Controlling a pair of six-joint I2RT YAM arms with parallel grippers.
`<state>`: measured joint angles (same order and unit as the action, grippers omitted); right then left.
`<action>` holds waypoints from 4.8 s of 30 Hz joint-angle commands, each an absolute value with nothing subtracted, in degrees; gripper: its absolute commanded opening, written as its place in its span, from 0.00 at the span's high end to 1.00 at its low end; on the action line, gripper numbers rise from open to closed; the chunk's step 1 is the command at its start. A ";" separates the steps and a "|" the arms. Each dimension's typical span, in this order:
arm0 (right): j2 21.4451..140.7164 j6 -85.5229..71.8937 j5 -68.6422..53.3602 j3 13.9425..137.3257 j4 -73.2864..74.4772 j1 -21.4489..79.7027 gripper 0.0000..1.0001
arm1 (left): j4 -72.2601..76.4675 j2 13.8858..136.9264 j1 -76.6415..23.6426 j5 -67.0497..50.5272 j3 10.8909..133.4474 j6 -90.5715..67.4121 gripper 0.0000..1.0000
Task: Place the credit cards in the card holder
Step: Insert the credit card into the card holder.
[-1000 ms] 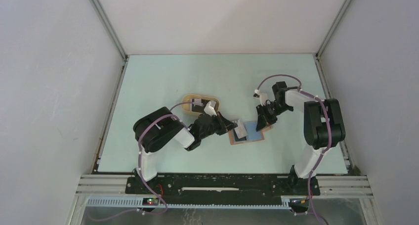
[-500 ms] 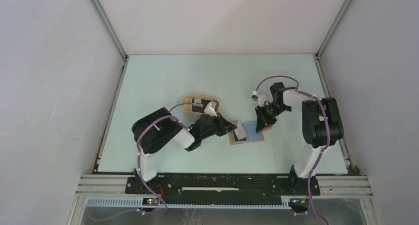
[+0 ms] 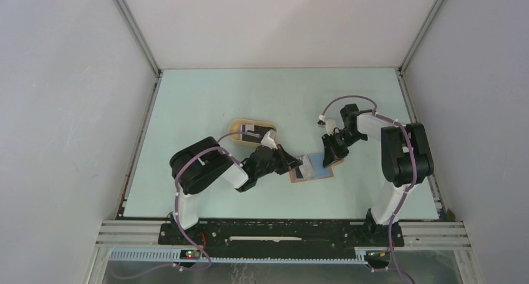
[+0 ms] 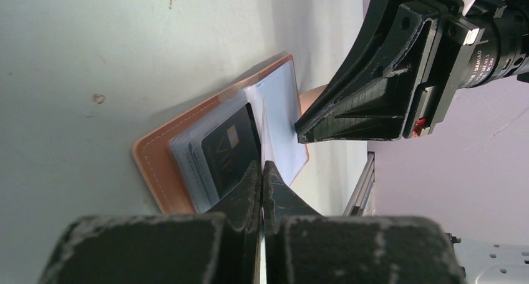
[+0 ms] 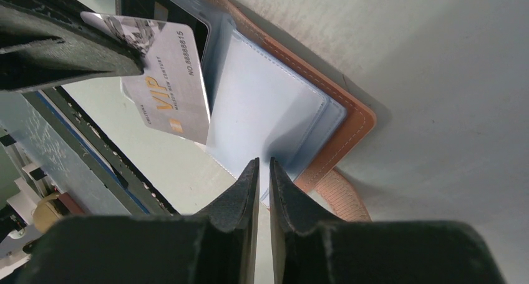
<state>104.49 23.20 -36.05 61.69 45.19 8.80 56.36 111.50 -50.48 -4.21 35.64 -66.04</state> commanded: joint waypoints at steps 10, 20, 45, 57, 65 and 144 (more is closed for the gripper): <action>104.70 22.94 -36.04 63.77 45.69 9.49 0.82 | 57.57 114.44 -51.42 -2.54 37.97 -69.39 1.00; 104.41 22.94 -35.99 63.75 45.55 9.49 0.82 | 47.54 113.23 -51.44 -2.29 39.58 -69.60 1.00; 103.89 22.80 -34.40 63.75 45.17 10.28 0.82 | 34.36 114.12 -50.70 -4.65 42.73 -68.17 1.00; 103.89 22.76 -33.50 63.76 45.01 10.55 0.82 | 29.68 113.03 -49.97 -9.36 43.07 -65.43 1.00; 103.89 22.76 -32.97 63.78 44.85 10.80 0.82 | 27.48 112.79 -49.61 -10.79 44.03 -64.16 1.00; 73.21 71.49 -26.27 38.15 16.76 36.82 1.00 | 43.11 120.65 -48.24 -17.44 45.33 -62.92 0.79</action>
<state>71.46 69.30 -33.69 38.96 27.44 32.88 47.48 118.26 -48.56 -17.23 47.24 -66.43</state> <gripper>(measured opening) 0.006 0.203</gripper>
